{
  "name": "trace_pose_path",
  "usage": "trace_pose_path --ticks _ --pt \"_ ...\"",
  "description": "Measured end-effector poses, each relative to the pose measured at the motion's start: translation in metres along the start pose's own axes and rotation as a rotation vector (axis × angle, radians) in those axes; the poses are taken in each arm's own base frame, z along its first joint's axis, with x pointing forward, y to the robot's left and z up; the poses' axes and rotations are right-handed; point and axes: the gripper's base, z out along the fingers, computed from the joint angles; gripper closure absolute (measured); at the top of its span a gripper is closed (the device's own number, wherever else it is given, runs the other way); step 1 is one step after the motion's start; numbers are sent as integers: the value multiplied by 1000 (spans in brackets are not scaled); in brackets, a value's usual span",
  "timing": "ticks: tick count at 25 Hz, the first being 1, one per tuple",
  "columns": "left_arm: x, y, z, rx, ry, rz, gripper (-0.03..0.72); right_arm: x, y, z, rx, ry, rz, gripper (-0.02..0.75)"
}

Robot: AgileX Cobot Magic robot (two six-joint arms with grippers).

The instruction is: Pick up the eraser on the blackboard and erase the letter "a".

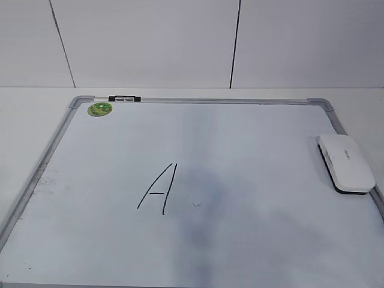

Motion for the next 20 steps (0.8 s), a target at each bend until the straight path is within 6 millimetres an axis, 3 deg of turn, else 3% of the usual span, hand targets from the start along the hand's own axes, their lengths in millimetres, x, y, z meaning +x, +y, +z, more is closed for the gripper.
trace_pose_path --ticks 5,13,20 --pt "25 7 7 -63 15 17 487 19 -12 14 85 37 -23 198" --pt "48 16 35 -74 137 9 487 51 -25 43 165 140 -42 198" --pt "59 24 47 -103 204 37 487 59 -32 44 226 129 -68 198"
